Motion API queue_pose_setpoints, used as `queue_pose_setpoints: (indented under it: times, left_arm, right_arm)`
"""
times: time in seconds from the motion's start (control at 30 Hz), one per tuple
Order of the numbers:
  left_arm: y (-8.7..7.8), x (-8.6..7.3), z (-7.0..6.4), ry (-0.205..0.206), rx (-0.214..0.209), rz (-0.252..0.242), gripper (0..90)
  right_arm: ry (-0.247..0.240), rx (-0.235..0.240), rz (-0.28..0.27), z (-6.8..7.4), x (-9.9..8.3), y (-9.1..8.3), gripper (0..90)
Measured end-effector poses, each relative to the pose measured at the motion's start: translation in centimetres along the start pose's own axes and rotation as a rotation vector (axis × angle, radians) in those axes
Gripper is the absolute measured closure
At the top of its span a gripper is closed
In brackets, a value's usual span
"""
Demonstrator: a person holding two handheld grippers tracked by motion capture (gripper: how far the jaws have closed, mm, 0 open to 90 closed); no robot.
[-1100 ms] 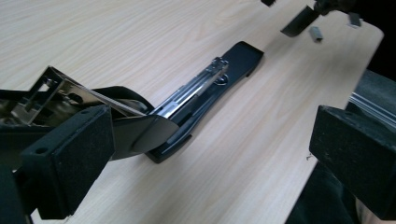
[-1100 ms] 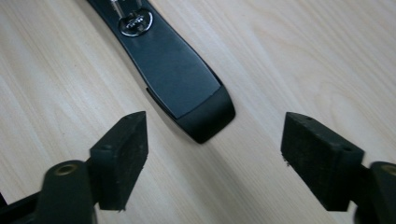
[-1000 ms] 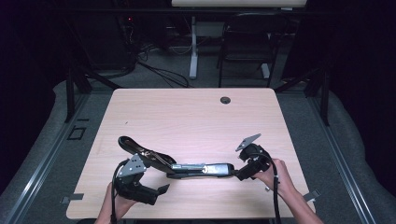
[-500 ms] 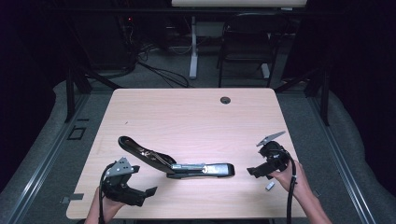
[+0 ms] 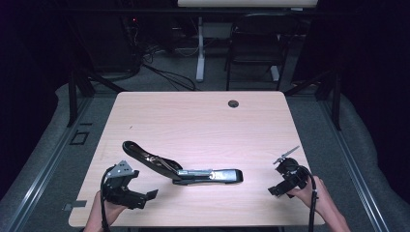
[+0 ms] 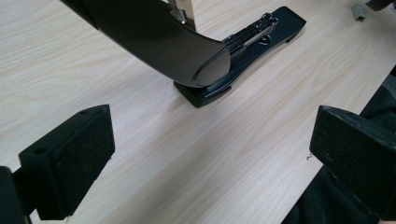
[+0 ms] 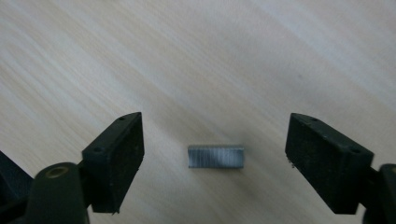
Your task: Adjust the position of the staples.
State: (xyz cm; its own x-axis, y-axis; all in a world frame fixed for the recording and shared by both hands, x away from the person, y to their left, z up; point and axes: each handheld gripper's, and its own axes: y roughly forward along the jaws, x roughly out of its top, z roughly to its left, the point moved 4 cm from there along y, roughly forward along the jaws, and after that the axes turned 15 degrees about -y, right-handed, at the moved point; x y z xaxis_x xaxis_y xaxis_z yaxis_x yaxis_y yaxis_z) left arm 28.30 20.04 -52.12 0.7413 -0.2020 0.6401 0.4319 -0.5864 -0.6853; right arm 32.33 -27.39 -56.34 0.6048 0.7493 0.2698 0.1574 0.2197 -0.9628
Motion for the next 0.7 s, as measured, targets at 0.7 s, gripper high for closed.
queue_pose_setpoints:
  times: [0.7]
  left_arm:
    - [0.6, -0.1, 0.5, -0.017, 0.012, 0.035, 0.2]
  right_arm:
    - [0.017, 0.018, 0.106, -0.5, -0.7, 1.4, 54.4]
